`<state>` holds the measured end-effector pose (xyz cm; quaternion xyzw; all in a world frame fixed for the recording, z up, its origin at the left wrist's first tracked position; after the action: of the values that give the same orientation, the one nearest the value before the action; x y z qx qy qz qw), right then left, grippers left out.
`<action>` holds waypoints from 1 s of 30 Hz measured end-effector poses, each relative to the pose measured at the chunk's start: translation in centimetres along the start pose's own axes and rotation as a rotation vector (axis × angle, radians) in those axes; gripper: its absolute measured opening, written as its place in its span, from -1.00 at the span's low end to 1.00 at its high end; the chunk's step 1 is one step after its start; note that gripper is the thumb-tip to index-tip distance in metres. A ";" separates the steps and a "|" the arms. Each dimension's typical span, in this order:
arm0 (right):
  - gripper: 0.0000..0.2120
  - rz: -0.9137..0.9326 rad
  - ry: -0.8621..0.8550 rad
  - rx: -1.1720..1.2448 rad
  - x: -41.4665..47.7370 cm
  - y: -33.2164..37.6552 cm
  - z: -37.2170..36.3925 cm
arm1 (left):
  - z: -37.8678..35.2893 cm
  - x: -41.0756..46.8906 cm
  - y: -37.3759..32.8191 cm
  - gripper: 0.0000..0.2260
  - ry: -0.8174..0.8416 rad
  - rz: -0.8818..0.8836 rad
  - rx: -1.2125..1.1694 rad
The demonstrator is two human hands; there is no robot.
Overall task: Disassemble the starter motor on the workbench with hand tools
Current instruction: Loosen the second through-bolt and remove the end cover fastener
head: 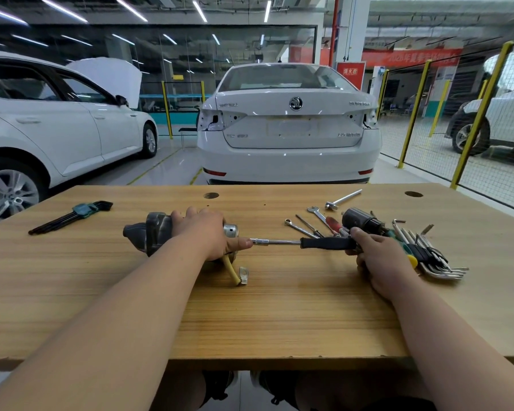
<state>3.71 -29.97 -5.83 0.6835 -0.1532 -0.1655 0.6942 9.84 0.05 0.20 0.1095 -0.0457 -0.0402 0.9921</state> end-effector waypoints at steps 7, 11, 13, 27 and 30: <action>-0.82 -0.004 0.087 0.174 0.4 -0.3 0.0 | -0.3 0.4 0.2 -0.18 -0.014 -0.008 -0.004; -0.73 -0.032 0.149 0.293 0.5 -0.3 0.0 | -0.6 0.4 0.2 -0.15 -0.029 -0.012 0.010; -0.70 -0.020 0.170 0.186 0.4 -0.2 0.2 | -0.7 0.4 0.2 -0.14 -0.052 -0.012 0.028; -0.85 0.018 0.076 0.085 0.6 -0.4 0.2 | -0.7 0.6 0.2 -0.19 -0.021 0.001 0.030; -0.85 0.042 0.059 -0.021 0.4 -0.2 0.2 | -0.5 0.6 0.1 -0.19 -0.021 0.001 0.026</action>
<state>3.97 -30.30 -6.00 0.6775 -0.1450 -0.1321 0.7088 10.51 0.22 -0.26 0.1218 -0.0564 -0.0404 0.9901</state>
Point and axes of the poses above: each hand's wrist, its own x-axis towards the middle knuckle, its own z-axis out of the back of the hand, y = z × x, the point moved 3 cm from there along x, towards the middle knuckle, and after that the axes turned 9 degrees about x, right-handed, at the moved point
